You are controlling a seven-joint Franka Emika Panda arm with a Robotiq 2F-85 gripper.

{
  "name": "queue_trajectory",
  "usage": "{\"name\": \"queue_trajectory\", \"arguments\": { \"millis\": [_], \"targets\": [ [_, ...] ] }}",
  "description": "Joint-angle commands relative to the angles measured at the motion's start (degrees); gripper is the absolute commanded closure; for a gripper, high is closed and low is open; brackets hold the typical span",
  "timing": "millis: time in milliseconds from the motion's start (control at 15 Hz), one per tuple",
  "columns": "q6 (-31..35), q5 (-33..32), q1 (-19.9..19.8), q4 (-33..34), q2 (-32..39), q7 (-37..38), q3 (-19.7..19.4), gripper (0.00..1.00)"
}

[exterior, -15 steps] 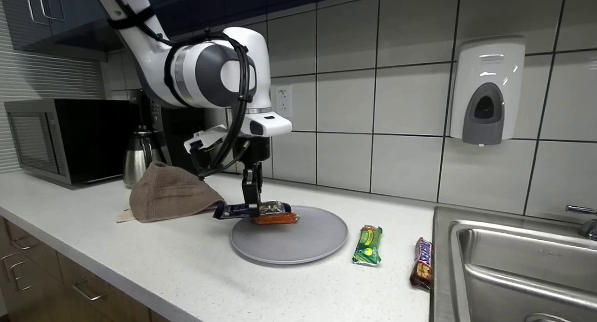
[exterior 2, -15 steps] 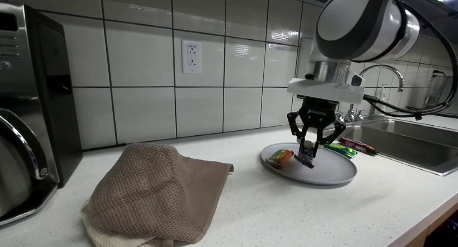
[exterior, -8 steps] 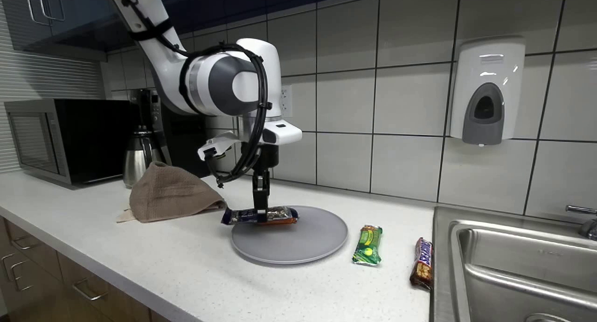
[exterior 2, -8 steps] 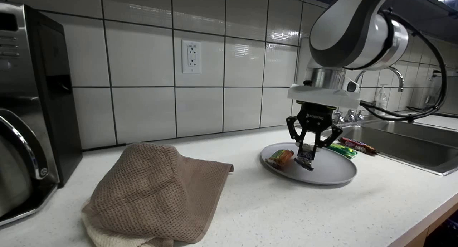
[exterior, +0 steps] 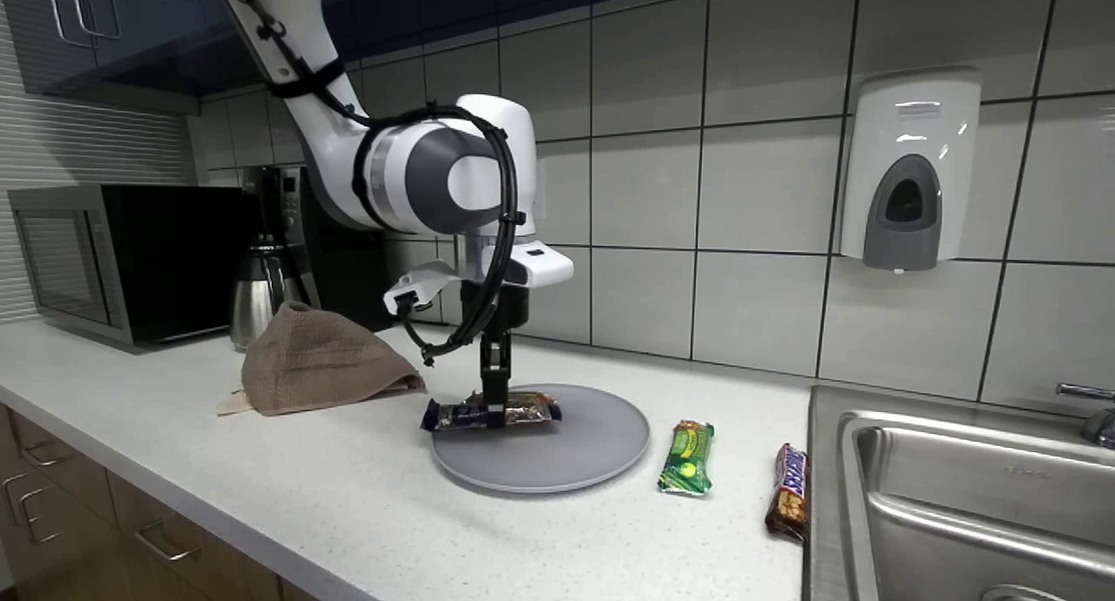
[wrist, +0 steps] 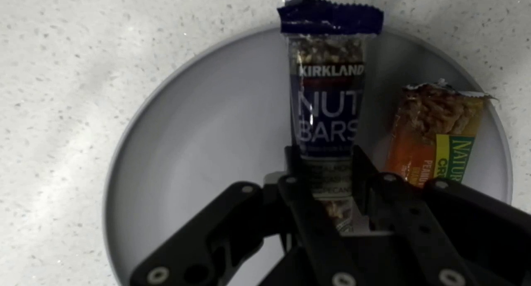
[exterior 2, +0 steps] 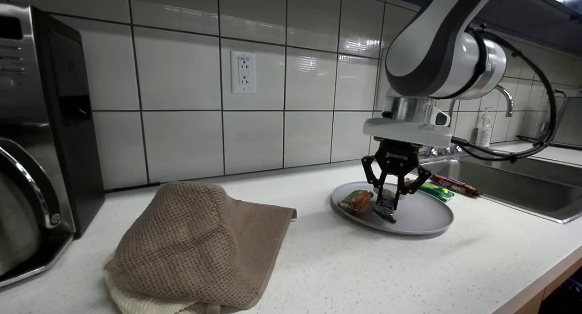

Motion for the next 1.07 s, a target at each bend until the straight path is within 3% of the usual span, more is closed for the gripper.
{"name": "queue_trajectory", "arguments": {
  "millis": [0,400,1000],
  "targets": [
    [-1.7,1.9,-0.6,2.3,1.3,-2.5,0.0,0.42],
    [-1.5,1.7,-0.4,2.2,0.6,-1.9,-0.3,0.01],
    [-4.1,0.3,-1.0,1.0,-4.0,-2.8,-1.6,0.00]
  ]
}}
